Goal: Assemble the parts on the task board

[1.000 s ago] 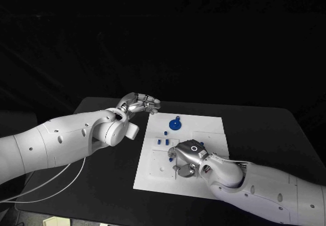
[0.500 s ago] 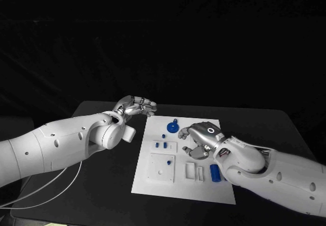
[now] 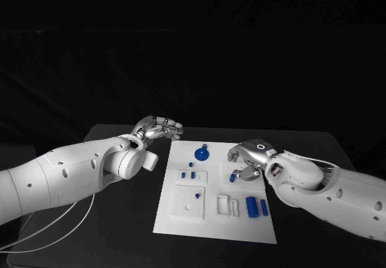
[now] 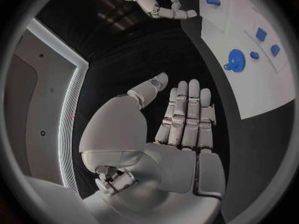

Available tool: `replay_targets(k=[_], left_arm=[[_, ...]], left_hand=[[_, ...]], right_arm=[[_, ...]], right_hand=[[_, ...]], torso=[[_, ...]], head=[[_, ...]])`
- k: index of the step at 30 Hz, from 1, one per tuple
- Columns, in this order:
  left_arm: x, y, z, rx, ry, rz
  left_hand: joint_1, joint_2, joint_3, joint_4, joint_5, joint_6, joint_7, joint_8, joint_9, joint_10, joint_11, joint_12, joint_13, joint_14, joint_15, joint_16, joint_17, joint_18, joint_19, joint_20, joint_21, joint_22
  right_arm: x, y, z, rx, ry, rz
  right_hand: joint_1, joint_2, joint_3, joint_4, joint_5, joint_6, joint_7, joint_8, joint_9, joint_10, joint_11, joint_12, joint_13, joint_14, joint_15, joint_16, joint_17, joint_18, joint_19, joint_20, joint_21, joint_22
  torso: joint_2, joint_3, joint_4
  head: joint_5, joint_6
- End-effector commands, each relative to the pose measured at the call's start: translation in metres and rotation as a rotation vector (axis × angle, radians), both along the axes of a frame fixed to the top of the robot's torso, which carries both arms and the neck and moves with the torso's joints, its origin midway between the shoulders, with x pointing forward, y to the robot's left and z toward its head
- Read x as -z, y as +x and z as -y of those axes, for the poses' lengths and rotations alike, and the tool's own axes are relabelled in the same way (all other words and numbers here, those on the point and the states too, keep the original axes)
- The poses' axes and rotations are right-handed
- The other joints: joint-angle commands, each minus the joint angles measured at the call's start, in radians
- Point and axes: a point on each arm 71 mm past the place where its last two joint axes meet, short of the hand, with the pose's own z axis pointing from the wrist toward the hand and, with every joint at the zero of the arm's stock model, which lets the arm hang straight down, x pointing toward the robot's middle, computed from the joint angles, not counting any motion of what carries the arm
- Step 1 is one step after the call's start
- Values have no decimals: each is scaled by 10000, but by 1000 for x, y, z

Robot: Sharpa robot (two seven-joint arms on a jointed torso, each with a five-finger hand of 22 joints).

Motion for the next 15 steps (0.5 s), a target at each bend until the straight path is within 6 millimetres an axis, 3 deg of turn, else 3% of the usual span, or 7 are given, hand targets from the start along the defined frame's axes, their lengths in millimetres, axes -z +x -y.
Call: replay_targets(k=[1,15], left_arm=[[-1,0,2,156,-128,7],[0,0,2,159,-127,4]], left_hand=[[-62,67,-24,31,-33,-53,19,47,-16,-72,-6,34,-11,41,45,-56,14,51,16,61,-44,13],[-66,69,-27,36,-35,-53,20,50,-17,-71,-7,35,-11,43,46,-71,27,50,15,63,-50,16]], right_arm=[[10,2,2,66,-881,-520],[30,0,-4,-107,-1244,-1005]], right_hand=[[-107,-3,-79,4,-68,-46,-48,-10,-7,-71,-9,-60,-22,-46,10,-23,-18,1232,-87,5,-50,88],[-38,19,19,109,-80,-38,-80,36,12,24,-52,8,-58,-68,-31,-17,-22,1232,-96,29,-77,95]], torso=[[10,-9,8],[4,-18,14]], head=[[-12,8],[14,-22]])
